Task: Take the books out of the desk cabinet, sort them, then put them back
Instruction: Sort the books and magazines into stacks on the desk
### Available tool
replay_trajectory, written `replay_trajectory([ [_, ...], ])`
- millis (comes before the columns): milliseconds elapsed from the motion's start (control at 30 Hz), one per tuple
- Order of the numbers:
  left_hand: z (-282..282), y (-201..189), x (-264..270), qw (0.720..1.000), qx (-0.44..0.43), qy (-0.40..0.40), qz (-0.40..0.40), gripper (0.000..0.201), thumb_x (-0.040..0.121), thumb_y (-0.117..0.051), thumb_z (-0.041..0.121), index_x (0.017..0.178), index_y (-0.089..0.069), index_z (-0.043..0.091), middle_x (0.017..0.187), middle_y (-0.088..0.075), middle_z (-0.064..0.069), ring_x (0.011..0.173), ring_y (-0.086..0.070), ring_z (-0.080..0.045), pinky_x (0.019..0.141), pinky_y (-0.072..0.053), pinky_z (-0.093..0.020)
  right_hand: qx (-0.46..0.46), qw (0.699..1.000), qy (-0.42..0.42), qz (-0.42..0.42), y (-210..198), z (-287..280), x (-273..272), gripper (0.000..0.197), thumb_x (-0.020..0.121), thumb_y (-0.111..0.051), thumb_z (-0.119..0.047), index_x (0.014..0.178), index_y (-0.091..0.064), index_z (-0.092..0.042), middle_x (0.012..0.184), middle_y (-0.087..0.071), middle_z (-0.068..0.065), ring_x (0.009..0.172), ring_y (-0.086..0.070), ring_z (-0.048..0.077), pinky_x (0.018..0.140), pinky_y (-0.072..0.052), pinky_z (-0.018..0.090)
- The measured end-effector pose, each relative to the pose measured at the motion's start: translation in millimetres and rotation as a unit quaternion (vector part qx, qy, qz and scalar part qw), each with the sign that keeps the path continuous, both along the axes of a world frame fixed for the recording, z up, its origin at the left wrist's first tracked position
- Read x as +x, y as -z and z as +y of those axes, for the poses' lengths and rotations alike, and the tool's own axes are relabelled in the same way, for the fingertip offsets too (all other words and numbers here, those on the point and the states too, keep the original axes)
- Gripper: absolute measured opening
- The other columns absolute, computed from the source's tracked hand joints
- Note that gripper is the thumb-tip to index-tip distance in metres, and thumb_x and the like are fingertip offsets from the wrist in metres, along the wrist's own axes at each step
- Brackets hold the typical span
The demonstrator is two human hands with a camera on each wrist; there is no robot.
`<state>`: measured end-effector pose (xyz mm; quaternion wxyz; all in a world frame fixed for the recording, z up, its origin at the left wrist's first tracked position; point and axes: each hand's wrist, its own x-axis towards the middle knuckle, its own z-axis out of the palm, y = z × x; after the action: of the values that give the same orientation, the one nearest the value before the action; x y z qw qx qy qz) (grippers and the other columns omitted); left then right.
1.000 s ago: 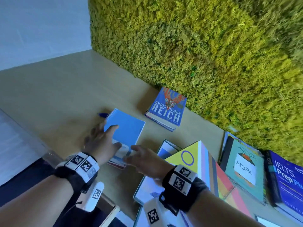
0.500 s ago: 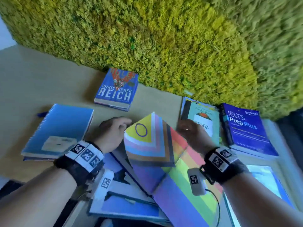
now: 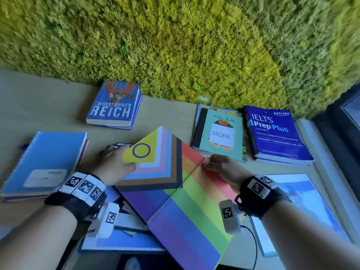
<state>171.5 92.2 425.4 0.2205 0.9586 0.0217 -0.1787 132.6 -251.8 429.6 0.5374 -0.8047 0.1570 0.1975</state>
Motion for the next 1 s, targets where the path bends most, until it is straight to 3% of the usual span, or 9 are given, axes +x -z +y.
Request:
replay_trajectory([
  [100,13.8,7.5,12.6,0.995,-0.093,-0.028,-0.005,0.107,0.055,-0.069,0.083,0.145,-0.051,0.026,0.147,-0.057,-0.003,0.136,-0.051,-0.022,0.106,-0.046,-0.042,0.026,0.999,0.006,-0.022,-11.9,2.3,1.2,0.023,0.098,-0.066,-0.015,0.076,-0.06,-0.015,0.063,-0.056,0.0,0.052,-0.048,0.013,0.048,-0.036,0.021],
  [233,14.7,4.1,19.6,0.984,-0.168,-0.047,0.023,0.088,0.076,-0.081,0.057,0.148,-0.049,0.018,0.149,-0.054,-0.001,0.136,-0.051,-0.022,0.097,-0.047,-0.037,-0.038,0.998,0.002,-0.05,-23.7,5.4,12.2,0.02,0.098,-0.068,-0.023,0.092,-0.069,-0.004,0.081,-0.064,0.012,0.071,-0.055,0.021,0.061,-0.041,0.028],
  [267,15.6,6.6,22.3,0.985,-0.165,-0.043,0.026,0.093,0.069,-0.081,0.067,0.146,-0.053,0.021,0.149,-0.055,0.0,0.135,-0.053,-0.02,0.1,-0.048,-0.038,-0.062,0.997,-0.002,-0.05,-25.0,6.0,15.2,0.023,0.097,-0.069,-0.027,0.096,-0.071,-0.004,0.085,-0.068,0.013,0.073,-0.057,0.021,0.065,-0.043,0.03],
  [333,17.5,11.1,29.0,0.988,-0.151,-0.034,0.027,0.107,0.047,-0.073,0.089,0.133,-0.062,0.027,0.138,-0.064,0.003,0.124,-0.06,-0.019,0.099,-0.052,-0.04,-0.107,0.993,-0.018,-0.04,-27.0,6.8,20.4,0.027,0.094,-0.071,-0.034,0.098,-0.073,-0.007,0.089,-0.072,0.012,0.074,-0.061,0.021,0.067,-0.046,0.03],
  [500,12.4,4.3,39.4,0.979,-0.191,-0.037,0.056,0.08,0.043,-0.072,0.077,0.103,-0.072,0.023,0.111,-0.073,-0.004,0.106,-0.066,-0.026,0.088,-0.05,-0.039,-0.226,0.972,-0.059,-0.032,-24.9,10.7,30.1,0.031,0.092,-0.073,-0.036,0.102,-0.073,-0.007,0.097,-0.072,0.012,0.078,-0.062,0.022,0.067,-0.048,0.03],
  [633,20.4,5.3,42.4,0.965,-0.24,-0.032,0.1,0.099,0.042,-0.079,0.077,0.103,-0.067,0.0,0.096,-0.063,-0.002,0.091,-0.057,-0.02,0.078,-0.037,-0.038,-0.256,0.964,-0.074,-0.016,-24.4,16.3,36.6,0.034,0.093,-0.071,-0.038,0.105,-0.073,-0.007,0.095,-0.069,0.009,0.079,-0.06,0.021,0.064,-0.044,0.027],
  [800,27.4,-9.1,42.9,0.937,-0.32,-0.048,0.13,0.092,0.033,-0.089,0.074,0.084,-0.057,0.004,0.082,-0.045,-0.009,0.084,-0.045,-0.024,0.076,-0.027,-0.039,-0.291,0.951,-0.103,-0.012,-24.5,28.5,41.9,0.021,0.099,-0.063,-0.031,0.104,-0.068,-0.01,0.09,-0.065,0.002,0.093,-0.062,0.026,0.067,-0.044,0.024],
  [867,22.6,-28.7,42.7,0.917,-0.384,-0.036,0.103,0.092,0.025,-0.095,0.069,0.083,-0.058,0.008,0.076,-0.05,-0.006,0.081,-0.044,-0.023,0.074,-0.029,-0.038,-0.305,0.946,-0.114,-0.004,-25.0,23.8,45.4,0.023,0.105,-0.048,-0.02,0.122,-0.065,-0.018,0.107,-0.068,0.002,0.106,-0.065,0.027,0.077,-0.049,0.023],
  [1000,-3.0,-83.2,25.2,0.877,-0.468,0.082,0.061,0.083,0.033,-0.099,0.056,0.086,-0.06,0.005,0.072,-0.062,-0.002,0.071,-0.056,-0.015,0.062,-0.041,-0.023,-0.129,0.991,-0.024,0.029,-44.1,2.8,59.6,0.037,0.105,-0.051,-0.039,0.122,-0.068,-0.011,0.097,-0.066,0.01,0.077,-0.059,0.021,0.06,-0.041,0.025],
])
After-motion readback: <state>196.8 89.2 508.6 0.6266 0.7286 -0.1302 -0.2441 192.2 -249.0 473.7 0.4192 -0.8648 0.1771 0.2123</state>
